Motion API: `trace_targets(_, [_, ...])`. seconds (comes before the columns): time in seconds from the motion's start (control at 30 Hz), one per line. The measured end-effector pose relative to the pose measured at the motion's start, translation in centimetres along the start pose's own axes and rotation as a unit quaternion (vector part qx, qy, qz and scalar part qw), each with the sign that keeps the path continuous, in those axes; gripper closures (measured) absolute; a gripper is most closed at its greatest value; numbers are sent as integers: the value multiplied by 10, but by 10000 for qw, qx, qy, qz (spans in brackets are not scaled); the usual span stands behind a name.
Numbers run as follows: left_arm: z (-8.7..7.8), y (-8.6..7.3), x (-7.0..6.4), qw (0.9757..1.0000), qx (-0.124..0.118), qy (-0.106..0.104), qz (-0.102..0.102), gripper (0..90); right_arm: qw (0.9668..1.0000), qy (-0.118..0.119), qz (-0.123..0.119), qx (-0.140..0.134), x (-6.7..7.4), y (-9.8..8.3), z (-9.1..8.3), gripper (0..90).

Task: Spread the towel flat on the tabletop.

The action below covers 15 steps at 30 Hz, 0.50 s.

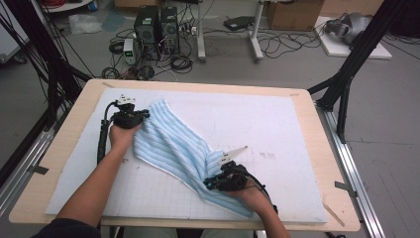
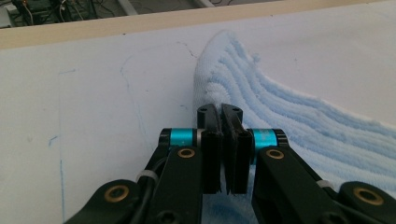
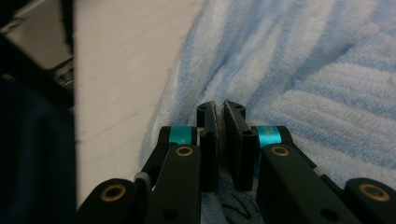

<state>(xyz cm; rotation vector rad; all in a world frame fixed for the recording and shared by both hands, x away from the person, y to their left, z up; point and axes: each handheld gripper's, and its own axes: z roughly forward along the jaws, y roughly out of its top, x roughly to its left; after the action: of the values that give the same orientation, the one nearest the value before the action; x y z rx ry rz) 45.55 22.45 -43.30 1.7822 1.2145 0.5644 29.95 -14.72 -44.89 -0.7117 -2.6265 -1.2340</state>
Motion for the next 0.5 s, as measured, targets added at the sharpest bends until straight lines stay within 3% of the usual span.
trace_targets(0.07, [2,-1,-2,10000,20,-23,18,862,9994,329,-87,87,8,3,8,837])
trace_targets(0.17, [2,-1,-3,10000,46,-88,-13,843,9990,412,-125,102,11,7,13,761])
trace_targets(0.23, [1,-1,-2,9998,2,-69,-175,664,9993,360,11,-51,8,8,9,663])
trace_targets(0.33, [-7,-3,1,9997,-111,-36,-228,516,9989,83,116,-450,0,13,-4,594])
trace_targets(0.4, [-11,-7,4,9995,-182,-55,-239,465,9976,-138,161,-660,-5,17,-11,563])
trace_targets(0.5, [-18,-14,8,9992,-154,-153,-322,409,9934,-684,240,-895,-18,28,-21,521])
